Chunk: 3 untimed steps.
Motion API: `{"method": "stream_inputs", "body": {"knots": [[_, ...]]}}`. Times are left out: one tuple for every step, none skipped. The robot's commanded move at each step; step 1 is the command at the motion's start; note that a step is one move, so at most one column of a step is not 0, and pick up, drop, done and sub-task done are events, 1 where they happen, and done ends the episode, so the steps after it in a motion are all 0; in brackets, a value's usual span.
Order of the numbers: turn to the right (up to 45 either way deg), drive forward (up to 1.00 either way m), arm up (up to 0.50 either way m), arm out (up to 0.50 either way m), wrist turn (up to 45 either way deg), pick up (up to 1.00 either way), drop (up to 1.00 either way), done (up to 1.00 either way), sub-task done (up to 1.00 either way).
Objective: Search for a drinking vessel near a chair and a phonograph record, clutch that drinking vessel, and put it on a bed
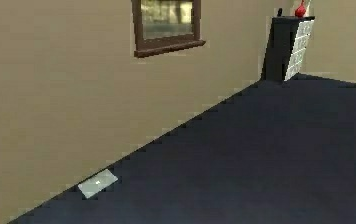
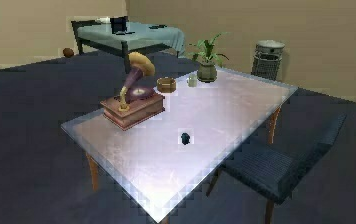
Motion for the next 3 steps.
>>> {"method": "stream_inputs", "body": {"knots": [[-12.0,0.00,0.00,0.00,0.0,0.00,0.00,0.00,0.00],[0.0,0.30,0.00,0.00,0.0,0.00,0.00,0.00,0.00],[45.0,0.00,0.00,0.00,0.0,0.00,0.00,0.00,0.00]]}}
